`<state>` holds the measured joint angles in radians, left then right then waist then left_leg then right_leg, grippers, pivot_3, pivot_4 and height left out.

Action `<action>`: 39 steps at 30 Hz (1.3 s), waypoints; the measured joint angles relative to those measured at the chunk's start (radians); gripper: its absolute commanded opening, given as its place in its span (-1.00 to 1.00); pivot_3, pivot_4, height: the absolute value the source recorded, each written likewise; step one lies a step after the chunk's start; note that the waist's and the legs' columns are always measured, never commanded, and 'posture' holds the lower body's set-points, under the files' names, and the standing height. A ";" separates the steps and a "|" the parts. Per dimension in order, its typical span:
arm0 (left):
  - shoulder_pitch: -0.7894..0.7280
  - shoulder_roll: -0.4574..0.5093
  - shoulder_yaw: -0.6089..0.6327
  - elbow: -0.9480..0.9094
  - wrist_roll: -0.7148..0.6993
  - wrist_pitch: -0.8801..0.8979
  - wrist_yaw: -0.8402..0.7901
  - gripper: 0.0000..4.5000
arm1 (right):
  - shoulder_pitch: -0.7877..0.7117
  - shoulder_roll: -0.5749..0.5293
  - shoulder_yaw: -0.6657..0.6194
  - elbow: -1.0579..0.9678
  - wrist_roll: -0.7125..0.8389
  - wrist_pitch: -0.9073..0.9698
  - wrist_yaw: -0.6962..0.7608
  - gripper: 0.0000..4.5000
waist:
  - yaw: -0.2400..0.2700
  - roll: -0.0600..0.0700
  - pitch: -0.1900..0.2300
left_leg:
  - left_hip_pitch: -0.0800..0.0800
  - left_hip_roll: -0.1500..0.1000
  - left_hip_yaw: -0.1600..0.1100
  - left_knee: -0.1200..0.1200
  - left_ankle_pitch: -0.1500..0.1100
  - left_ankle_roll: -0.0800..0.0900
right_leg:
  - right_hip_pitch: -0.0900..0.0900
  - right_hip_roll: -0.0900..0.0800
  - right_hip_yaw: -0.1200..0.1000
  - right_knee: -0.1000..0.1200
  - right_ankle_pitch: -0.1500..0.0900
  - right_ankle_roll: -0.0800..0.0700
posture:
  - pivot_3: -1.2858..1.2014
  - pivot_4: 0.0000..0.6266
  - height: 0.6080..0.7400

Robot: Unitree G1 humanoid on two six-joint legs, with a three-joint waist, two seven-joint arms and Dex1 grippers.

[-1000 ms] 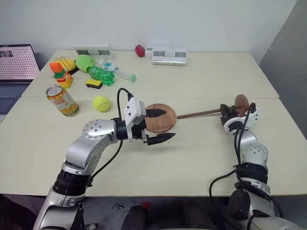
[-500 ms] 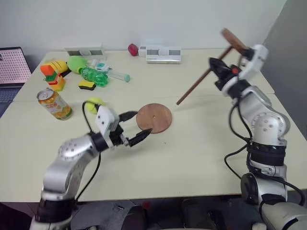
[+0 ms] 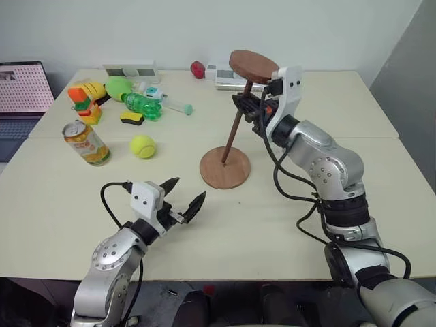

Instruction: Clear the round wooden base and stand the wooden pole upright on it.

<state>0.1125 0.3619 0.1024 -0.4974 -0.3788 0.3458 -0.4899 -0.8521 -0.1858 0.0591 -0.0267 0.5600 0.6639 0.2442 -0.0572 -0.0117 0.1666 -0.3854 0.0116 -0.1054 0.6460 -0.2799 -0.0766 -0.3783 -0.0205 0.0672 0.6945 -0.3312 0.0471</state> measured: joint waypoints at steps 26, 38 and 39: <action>-0.001 0.031 0.019 -0.017 -0.018 0.018 0.014 1.00 | 0.017 0.050 0.027 0.042 -0.186 -0.062 0.106 -0.83 | -0.001 0.000 0.000 | 0.000 0.000 0.000 0.000 0.000 0.000 | 0.000 0.000 0.000 0.000 0.000 0.000 | 0.03 -0.52 1.00; -0.004 0.041 0.020 -0.017 -0.020 0.017 -0.002 1.00 | 0.003 0.036 0.139 0.038 -0.284 -0.113 0.194 -0.83 | -0.001 0.000 0.000 | 0.004 0.000 0.000 0.000 0.000 0.000 | 0.003 0.000 0.000 0.000 0.000 0.000 | 0.03 -0.52 1.00; -0.002 0.041 0.020 -0.017 -0.020 0.017 -0.002 1.00 | -0.002 0.036 0.143 0.046 -0.288 -0.115 0.198 -0.83 | -0.001 0.000 0.000 | 0.004 0.000 0.000 0.000 0.000 0.000 | 0.003 0.000 0.000 0.000 0.000 0.000 | 0.03 -0.52 1.00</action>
<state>0.1104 0.4027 0.1223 -0.5145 -0.3993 0.3632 -0.4919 -0.8546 -0.1495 0.2026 0.0193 0.2720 0.5487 0.4422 -0.0586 -0.0118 0.1663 -0.3817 0.0117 -0.1059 0.6459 -0.2799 -0.0766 -0.3752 -0.0201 0.0667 0.6949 -0.3312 0.0470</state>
